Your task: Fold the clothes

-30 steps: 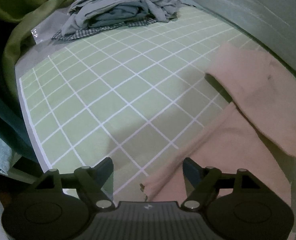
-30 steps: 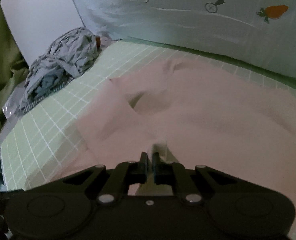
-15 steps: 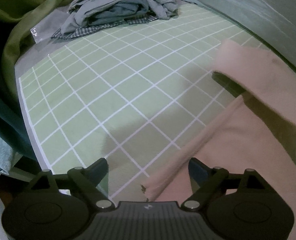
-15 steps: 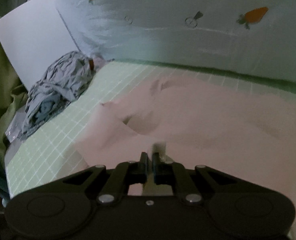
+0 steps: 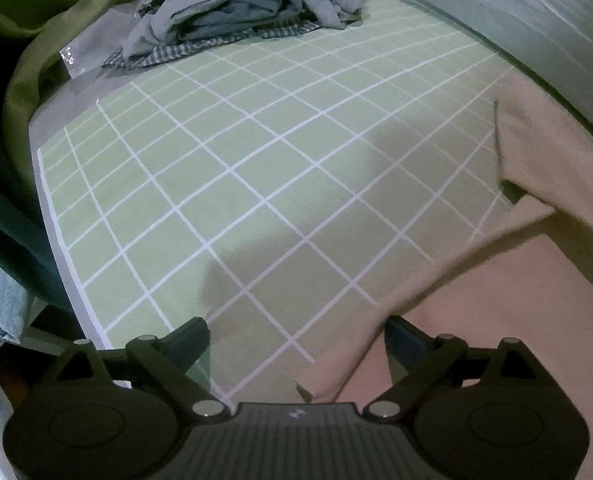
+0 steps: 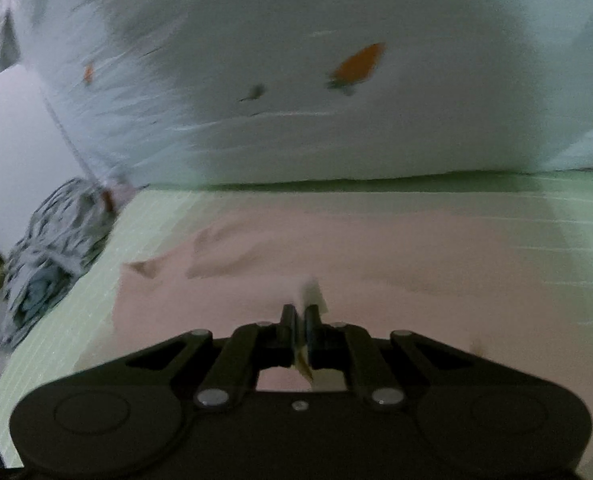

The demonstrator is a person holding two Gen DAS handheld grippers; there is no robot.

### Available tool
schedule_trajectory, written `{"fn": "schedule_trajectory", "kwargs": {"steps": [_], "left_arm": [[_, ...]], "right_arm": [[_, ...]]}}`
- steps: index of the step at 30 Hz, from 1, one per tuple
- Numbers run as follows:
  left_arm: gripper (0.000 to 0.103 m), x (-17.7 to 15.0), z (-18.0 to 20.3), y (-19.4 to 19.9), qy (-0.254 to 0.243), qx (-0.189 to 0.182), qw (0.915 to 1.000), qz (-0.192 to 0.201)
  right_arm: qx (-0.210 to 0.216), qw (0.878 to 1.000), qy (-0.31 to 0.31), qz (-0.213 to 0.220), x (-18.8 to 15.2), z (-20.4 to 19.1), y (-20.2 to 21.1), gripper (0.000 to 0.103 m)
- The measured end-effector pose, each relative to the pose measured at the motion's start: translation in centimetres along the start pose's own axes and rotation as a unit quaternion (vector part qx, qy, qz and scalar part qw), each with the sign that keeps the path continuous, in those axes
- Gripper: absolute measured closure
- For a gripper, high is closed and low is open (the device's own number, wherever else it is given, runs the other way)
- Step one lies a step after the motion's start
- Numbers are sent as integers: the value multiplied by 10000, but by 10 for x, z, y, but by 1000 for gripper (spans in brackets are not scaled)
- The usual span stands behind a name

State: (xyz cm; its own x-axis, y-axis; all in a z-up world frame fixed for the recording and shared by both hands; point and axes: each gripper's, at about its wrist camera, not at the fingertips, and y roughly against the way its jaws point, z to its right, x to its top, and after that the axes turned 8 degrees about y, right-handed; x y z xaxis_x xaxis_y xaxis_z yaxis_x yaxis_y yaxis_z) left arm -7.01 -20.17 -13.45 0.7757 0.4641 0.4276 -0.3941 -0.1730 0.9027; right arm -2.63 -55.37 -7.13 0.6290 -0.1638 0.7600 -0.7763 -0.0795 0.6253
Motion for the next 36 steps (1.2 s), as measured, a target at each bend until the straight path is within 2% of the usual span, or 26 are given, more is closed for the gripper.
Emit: {"fn": "schedule_trajectory", "kwargs": {"steps": [7, 15, 20, 22, 24, 26, 29, 33, 36], "left_arm": [[4, 1, -1, -1, 79, 71, 9999, -77], [4, 3, 1, 2, 191, 161, 9995, -195], [4, 2, 0, 29, 69, -126, 9998, 157], [4, 1, -1, 45, 41, -280, 9989, 384], [4, 1, -6, 53, -6, -368, 9978, 556], [4, 1, -11, 60, -54, -451, 9963, 723], [4, 0, -19, 71, -127, -574, 9935, 974], [4, 8, -32, 71, -155, -735, 9921, 1000], [4, 22, -44, 62, -250, -947, 9905, 960]], "right_arm": [[-685, 9963, -461, 260, -2, 56, 25, 98], [-1689, 9816, -733, 514, -8, 113, 61, 98], [-2255, 9697, -861, 364, -20, 128, 71, 96], [-2379, 9664, -940, 242, -24, 128, 71, 83], [-2414, 9651, -973, 284, -29, 122, 73, 36], [-2342, 9658, -1023, 429, -36, 113, 75, 15], [-2131, 9708, -950, 549, -44, 91, 77, 0], [-1874, 9770, -864, 528, -58, 55, 88, 0], [-1879, 9777, -768, 535, -64, 24, 91, 0]]}}
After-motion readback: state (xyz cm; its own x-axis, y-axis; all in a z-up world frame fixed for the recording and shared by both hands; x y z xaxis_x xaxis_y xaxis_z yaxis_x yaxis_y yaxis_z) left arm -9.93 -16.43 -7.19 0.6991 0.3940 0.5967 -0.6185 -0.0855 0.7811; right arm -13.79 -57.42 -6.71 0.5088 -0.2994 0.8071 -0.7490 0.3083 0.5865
